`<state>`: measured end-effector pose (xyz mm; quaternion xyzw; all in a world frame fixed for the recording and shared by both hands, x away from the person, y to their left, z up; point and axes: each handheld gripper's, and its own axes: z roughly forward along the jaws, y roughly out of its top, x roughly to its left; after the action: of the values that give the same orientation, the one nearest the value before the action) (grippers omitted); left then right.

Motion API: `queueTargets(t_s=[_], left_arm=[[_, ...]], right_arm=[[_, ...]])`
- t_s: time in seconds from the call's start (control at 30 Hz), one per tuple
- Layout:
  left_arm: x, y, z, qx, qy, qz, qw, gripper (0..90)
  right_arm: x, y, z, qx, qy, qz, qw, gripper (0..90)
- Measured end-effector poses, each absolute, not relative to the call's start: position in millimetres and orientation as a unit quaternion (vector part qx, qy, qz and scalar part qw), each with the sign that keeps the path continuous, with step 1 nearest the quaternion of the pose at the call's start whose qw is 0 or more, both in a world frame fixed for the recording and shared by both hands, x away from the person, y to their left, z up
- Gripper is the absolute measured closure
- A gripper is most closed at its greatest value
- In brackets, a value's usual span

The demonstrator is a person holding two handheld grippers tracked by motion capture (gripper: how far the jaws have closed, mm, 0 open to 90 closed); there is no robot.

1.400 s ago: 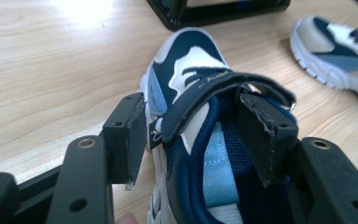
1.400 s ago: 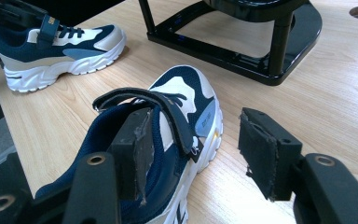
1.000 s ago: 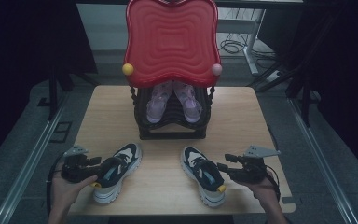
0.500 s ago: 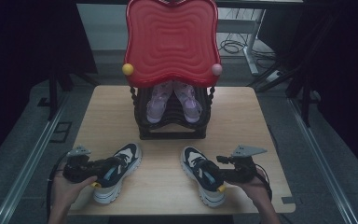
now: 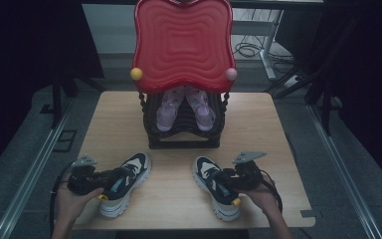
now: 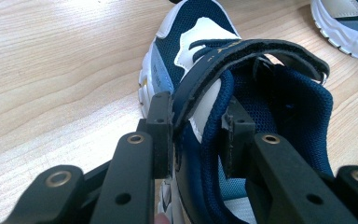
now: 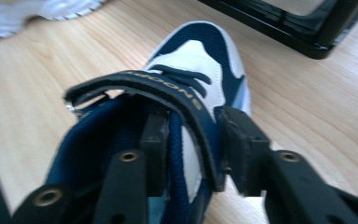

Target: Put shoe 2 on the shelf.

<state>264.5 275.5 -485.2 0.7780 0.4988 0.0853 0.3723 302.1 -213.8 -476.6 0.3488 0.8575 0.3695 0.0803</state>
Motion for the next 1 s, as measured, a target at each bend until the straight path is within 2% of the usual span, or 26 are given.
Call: queueTargets(t_s=[0.2, 0.53, 1.0], left_arm=[[264.2, 275.2, -485.0, 0.777, 0.5, 0.087, 0.372, 70.3], [261.0, 273.9, -480.9, 0.774, 0.497, 0.095, 0.381, 71.6], [251.9, 287.1, -470.6, 0.728, 0.496, 0.094, 0.463, 71.7]], right_arm=[[301.0, -212.4, -475.9, 0.347, 0.859, 0.364, 0.093, 70.4], [298.6, -221.5, -480.1, 0.353, 0.839, 0.407, 0.082, 72.8], [288.8, -243.6, -473.3, 0.345, 0.796, 0.491, 0.085, 72.5]])
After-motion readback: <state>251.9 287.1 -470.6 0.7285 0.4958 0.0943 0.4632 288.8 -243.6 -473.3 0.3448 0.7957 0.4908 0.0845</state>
